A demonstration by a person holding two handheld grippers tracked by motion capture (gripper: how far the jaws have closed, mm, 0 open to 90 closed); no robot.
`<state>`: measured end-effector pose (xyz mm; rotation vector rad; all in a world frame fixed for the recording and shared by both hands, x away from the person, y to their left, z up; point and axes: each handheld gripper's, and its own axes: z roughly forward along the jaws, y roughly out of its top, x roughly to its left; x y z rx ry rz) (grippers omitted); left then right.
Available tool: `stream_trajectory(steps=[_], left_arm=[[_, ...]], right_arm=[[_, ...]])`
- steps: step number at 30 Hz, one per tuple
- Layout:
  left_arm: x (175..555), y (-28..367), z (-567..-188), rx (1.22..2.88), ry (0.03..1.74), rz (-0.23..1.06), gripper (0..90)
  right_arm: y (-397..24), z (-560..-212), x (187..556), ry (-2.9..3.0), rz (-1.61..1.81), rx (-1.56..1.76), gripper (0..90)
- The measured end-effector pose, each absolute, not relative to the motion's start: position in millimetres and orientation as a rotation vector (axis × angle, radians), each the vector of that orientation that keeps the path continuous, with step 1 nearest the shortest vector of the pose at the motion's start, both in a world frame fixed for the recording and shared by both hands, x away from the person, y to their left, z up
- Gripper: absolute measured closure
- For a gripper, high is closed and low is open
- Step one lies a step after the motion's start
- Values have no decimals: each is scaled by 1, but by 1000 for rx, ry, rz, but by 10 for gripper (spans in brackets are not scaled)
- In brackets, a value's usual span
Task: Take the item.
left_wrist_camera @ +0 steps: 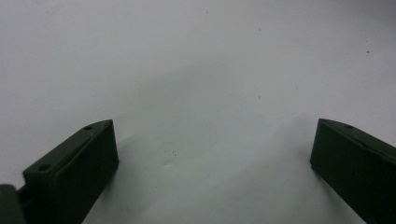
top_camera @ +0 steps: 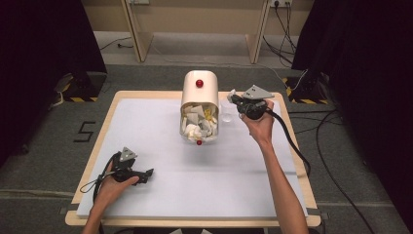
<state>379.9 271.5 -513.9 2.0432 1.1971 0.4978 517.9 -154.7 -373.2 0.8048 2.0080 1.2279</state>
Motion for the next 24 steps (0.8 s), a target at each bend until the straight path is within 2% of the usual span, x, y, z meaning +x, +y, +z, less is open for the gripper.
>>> stream_trajectory(steps=[13, 24], left_arm=[[380, 271, -514, 2044, 1197, 498, 0], [380, 271, -514, 2044, 1197, 498, 0]], right_arm=[[-152, -398, 540, 2056, 1168, 846, 863], [-158, -402, 546, 2053, 1186, 868, 863]])
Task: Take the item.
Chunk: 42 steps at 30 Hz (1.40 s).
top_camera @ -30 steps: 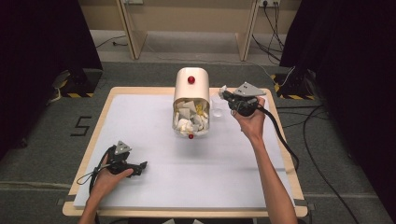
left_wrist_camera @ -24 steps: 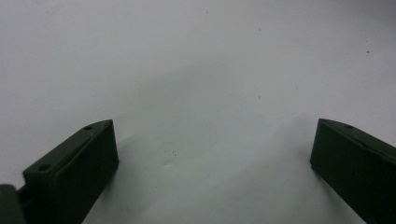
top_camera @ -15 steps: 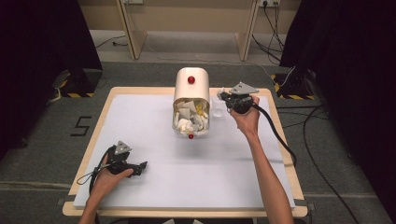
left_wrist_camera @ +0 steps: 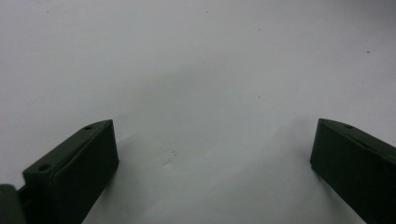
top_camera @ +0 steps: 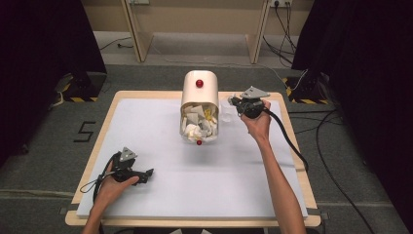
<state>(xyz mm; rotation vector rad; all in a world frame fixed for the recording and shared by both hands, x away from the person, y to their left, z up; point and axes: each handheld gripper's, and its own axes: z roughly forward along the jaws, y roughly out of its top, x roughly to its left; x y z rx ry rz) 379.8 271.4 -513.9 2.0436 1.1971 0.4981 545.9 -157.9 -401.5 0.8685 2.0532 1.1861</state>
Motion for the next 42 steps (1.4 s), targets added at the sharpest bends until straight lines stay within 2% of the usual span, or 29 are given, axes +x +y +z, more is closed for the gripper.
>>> stream_trajectory(steps=[21, 25, 28, 42], left_arm=[[380, 271, -514, 2044, 1197, 498, 0], [380, 271, -514, 2044, 1197, 498, 0], [380, 271, -514, 2044, 1197, 498, 0], [380, 271, -514, 2044, 1197, 498, 0]], right_arm=[[-153, -422, 561, 2096, 1124, 893, 847], [-156, -423, 562, 2089, 1135, 908, 825], [-158, -423, 563, 2079, 1141, 923, 772], [-160, -420, 560, 2072, 1174, 936, 708]])
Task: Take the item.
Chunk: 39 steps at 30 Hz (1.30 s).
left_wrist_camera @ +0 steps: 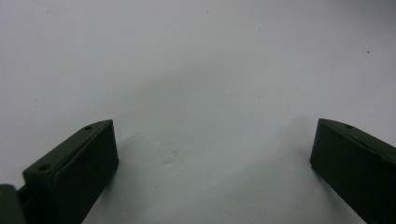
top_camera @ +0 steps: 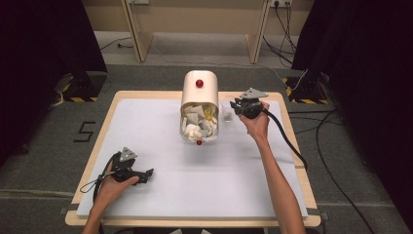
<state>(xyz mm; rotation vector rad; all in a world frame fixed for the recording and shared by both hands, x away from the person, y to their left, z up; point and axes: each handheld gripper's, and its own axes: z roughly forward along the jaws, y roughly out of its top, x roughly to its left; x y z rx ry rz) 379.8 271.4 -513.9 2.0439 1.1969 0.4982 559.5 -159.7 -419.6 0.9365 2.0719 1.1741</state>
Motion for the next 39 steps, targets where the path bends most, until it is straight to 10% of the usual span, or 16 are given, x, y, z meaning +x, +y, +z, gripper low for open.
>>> stream_trajectory(steps=[39], left_arm=[[380, 272, -514, 2043, 1196, 497, 0]], right_arm=[[-166, -408, 533, 2090, 1198, 1060, 285]])
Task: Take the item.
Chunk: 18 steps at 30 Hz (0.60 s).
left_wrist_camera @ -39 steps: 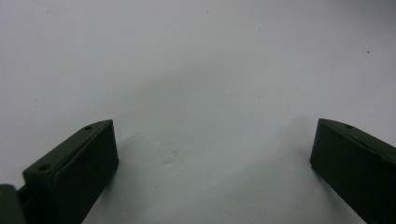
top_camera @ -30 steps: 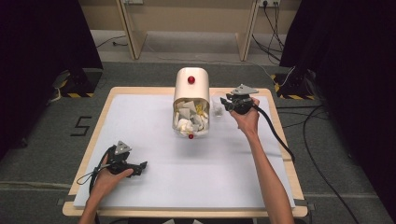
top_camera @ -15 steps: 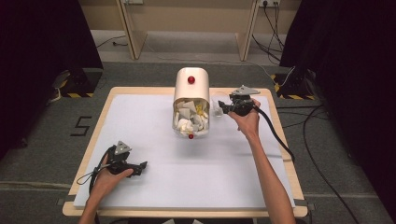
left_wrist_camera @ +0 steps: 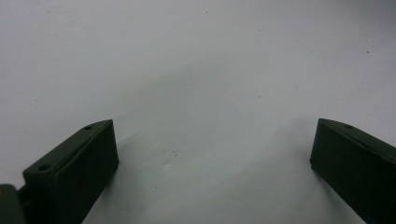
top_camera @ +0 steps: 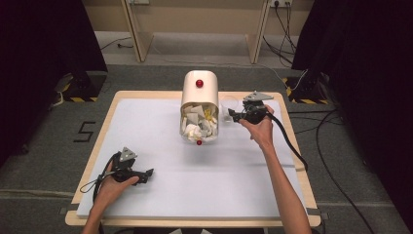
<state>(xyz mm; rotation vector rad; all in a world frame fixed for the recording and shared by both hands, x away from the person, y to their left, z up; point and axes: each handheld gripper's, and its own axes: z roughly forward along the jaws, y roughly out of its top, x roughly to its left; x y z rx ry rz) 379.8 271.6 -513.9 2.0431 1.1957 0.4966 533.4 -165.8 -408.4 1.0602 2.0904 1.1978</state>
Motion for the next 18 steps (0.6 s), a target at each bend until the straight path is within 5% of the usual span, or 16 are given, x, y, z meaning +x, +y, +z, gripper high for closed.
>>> stream_trajectory(steps=[18], left_arm=[[380, 272, -514, 2043, 1196, 496, 0]], right_arm=[[-164, -410, 522, 2102, 1199, 1061, 291]])
